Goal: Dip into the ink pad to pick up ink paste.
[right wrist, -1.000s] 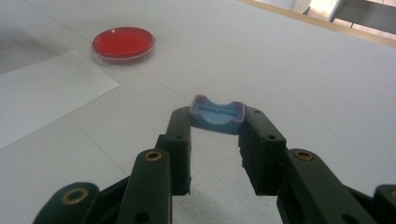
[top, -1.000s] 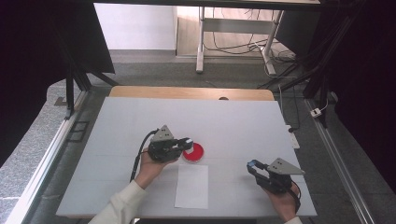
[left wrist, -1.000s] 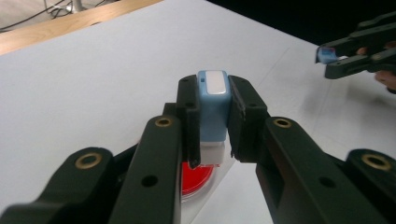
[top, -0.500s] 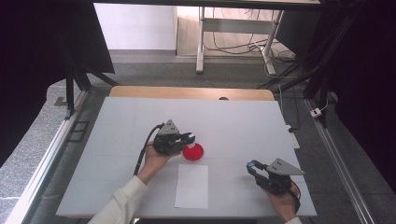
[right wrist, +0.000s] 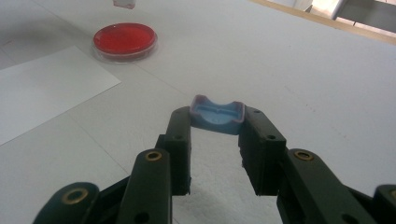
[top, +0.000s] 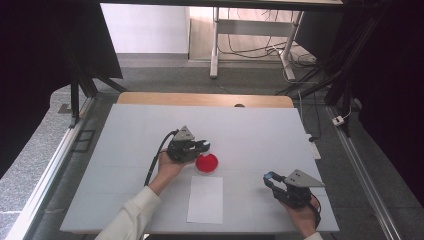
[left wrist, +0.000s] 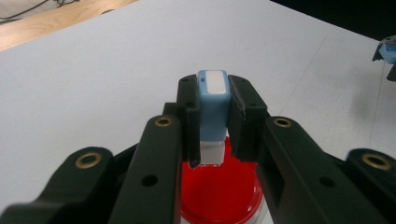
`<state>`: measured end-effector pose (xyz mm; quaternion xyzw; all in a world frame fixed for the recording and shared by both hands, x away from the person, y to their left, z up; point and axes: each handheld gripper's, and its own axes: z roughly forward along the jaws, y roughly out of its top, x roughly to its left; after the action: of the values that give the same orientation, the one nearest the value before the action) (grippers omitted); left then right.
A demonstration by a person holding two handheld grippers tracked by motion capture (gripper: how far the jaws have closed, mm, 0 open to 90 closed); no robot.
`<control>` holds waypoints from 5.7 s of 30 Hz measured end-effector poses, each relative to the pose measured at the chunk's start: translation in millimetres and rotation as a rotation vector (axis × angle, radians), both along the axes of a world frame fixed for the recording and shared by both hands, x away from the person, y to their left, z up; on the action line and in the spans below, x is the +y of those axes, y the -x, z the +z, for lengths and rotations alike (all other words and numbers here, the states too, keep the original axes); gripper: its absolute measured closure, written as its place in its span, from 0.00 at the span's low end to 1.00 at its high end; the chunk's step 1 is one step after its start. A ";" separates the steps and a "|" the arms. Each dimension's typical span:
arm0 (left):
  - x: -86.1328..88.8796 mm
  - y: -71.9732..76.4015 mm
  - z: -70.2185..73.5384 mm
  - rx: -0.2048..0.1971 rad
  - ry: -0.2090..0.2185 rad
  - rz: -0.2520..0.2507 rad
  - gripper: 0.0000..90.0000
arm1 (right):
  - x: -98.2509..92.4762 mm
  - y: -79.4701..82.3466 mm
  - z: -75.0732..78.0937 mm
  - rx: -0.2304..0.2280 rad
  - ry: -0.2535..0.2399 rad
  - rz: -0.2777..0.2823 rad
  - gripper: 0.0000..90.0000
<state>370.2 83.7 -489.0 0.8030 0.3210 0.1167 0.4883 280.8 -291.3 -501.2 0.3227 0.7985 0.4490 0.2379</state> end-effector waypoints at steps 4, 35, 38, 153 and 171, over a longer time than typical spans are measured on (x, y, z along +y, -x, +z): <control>-2.5 1.8 -3.9 0.004 -0.001 -0.014 0.84 | 1.2 0.0 0.0 0.001 0.001 0.002 0.72; -9.8 2.7 -28.3 0.009 -0.037 -0.022 0.84 | 2.9 -1.2 -0.7 0.003 0.005 0.011 0.72; -9.5 3.5 -28.7 0.007 -0.040 -0.025 0.84 | 2.8 -1.1 -0.5 0.003 0.004 0.010 0.72; -7.1 6.8 -24.4 0.022 -0.097 -0.023 0.84 | 4.6 -0.5 -0.9 0.001 0.012 0.023 0.72; -6.7 10.5 -25.8 0.004 -0.112 -0.026 0.84 | 3.8 0.0 -0.2 -0.001 0.010 0.024 0.72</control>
<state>359.7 77.0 -514.8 0.8334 0.3044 0.1265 0.4436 280.8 -287.5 -501.4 0.3119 0.8045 0.4479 0.2345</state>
